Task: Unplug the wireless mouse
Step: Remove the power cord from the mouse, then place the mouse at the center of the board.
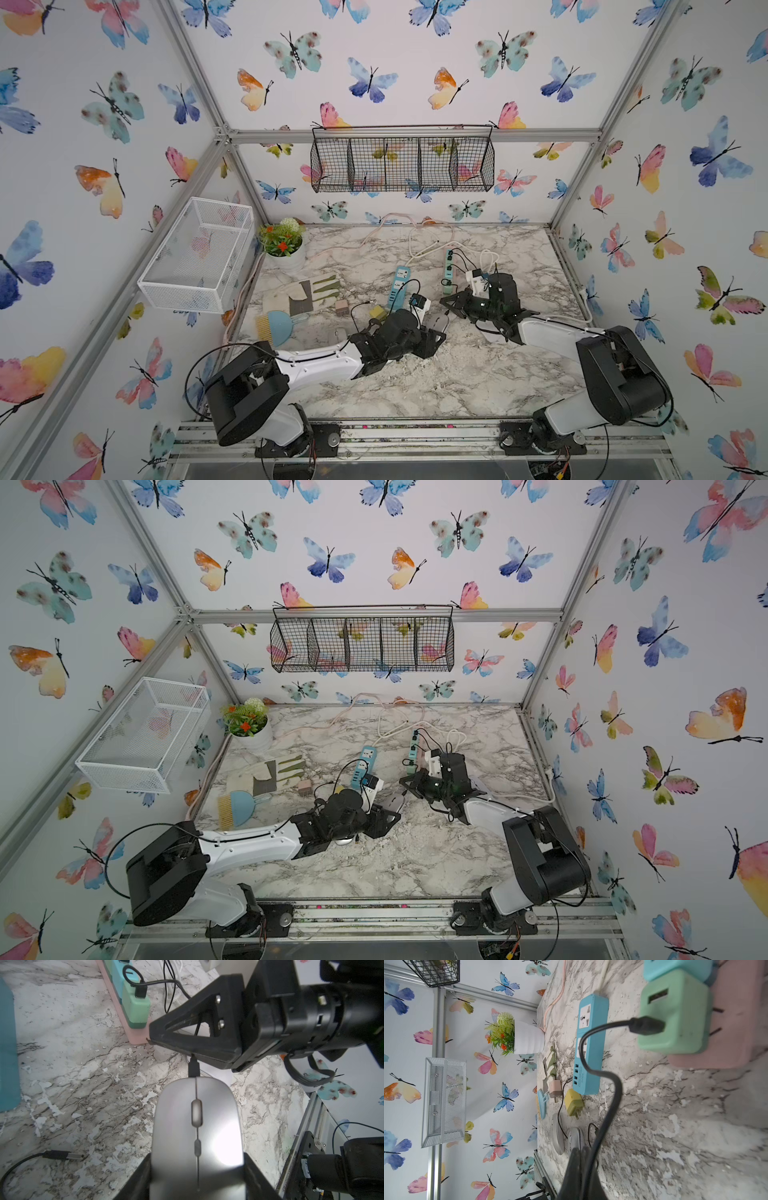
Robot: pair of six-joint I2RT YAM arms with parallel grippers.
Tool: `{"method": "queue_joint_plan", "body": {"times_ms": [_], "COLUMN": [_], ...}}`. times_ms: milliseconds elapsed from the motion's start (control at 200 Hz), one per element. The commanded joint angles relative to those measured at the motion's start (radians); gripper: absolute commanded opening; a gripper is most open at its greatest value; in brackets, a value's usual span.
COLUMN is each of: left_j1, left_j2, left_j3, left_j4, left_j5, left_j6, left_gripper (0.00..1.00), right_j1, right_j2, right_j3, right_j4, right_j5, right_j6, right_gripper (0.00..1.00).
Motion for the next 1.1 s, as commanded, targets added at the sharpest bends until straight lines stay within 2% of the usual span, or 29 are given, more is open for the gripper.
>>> {"method": "queue_joint_plan", "body": {"times_ms": [0,215,415,561,706,811,1096], "left_j1": [-0.047,-0.047,-0.047,-0.057,-0.064,-0.064,-0.065], "left_j2": [-0.017,-0.015,0.002,0.057,0.162,0.211,0.317], "left_j3": [-0.016,-0.023,0.023,0.069,0.181,0.226,0.309], "left_j4": [-0.131,-0.186,-0.22,-0.252,-0.396,-0.443,-0.55], "left_j5": [0.088,0.074,0.011,-0.071,-0.194,-0.227,-0.301], "left_j6": [0.007,0.005,-0.036,-0.154,-0.293,-0.375,-0.455], "left_gripper": [0.0,0.0,0.0,0.0,0.0,0.0,0.0], "right_j1": [-0.058,-0.058,-0.057,-0.058,-0.058,-0.057,-0.057], "right_j2": [0.016,-0.004,0.005,-0.002,-0.035,-0.052,-0.086], "right_j3": [0.092,0.072,0.06,0.059,0.026,0.008,-0.019], "right_j4": [0.021,0.014,0.052,-0.007,-0.05,-0.075,-0.101], "right_j5": [0.243,0.307,0.202,0.152,0.167,0.179,0.18], "right_j6": [-0.077,-0.079,-0.099,-0.155,-0.181,-0.194,-0.214], "right_gripper": [0.02,0.02,0.02,0.02,0.02,0.02,0.02]}}
